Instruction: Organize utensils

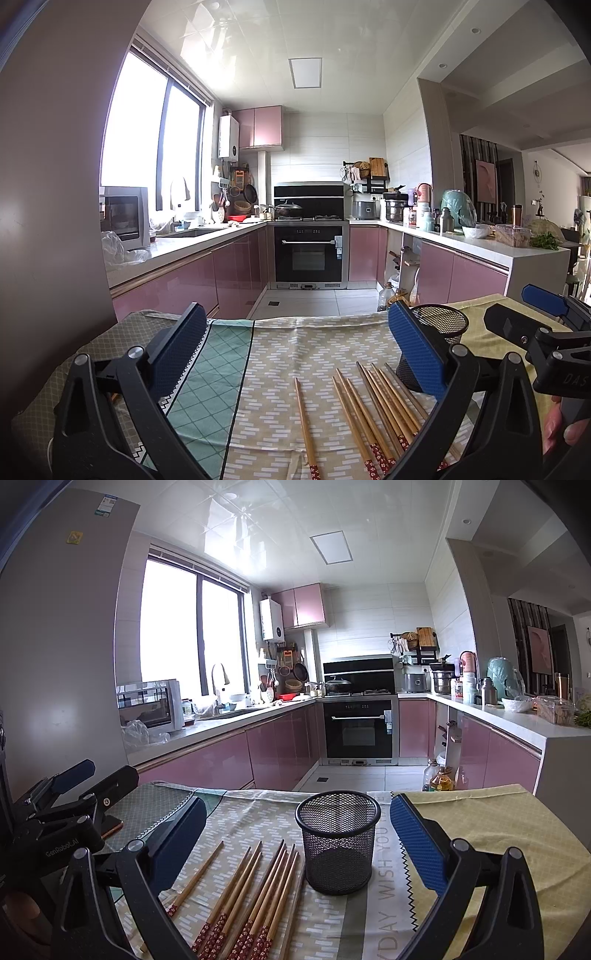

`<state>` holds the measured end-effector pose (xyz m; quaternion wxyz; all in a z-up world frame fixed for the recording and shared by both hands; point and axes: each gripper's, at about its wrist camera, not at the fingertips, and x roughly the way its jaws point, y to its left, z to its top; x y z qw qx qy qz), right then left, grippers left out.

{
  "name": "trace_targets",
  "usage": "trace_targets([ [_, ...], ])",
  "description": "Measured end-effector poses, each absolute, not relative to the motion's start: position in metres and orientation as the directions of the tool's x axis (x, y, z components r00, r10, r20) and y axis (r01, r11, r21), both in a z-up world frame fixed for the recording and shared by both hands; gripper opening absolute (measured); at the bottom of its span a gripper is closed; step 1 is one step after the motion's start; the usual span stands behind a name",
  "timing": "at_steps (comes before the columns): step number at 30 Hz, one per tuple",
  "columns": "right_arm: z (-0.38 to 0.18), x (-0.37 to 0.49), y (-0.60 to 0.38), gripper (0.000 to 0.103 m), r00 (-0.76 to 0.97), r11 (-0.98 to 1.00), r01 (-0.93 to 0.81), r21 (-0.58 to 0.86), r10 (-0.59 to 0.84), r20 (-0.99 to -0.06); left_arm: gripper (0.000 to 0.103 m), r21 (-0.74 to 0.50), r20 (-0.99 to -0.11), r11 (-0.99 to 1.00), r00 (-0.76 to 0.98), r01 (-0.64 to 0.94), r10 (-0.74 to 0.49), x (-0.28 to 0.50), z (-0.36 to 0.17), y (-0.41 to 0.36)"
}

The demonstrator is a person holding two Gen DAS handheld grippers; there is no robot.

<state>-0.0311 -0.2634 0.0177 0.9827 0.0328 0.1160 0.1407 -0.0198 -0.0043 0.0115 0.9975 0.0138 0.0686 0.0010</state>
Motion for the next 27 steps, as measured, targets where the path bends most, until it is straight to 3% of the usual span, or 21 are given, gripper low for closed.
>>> trace_targets([
  [19, 0.015, -0.028, -0.266, 0.096, 0.928, 0.956, -0.274, 0.108, 0.292, -0.230, 0.097, 0.030, -0.152, 1.000, 0.988, 0.005, 0.000, -0.017, 0.008, -0.004],
  [24, 0.004, -0.017, -0.266, 0.096, 0.903, 0.956, -0.272, 0.107, 0.292, -0.314, 0.097, 0.037, -0.218, 0.999, 0.976, 0.023, -0.015, -0.006, -0.001, -0.001],
  [27, -0.010, -0.003, -0.264, 0.096, 0.858, 0.956, -0.277, 0.101, 0.293, -0.421, 0.097, 0.046, -0.307, 0.998, 0.951, 0.042, -0.026, 0.009, -0.012, 0.001],
])
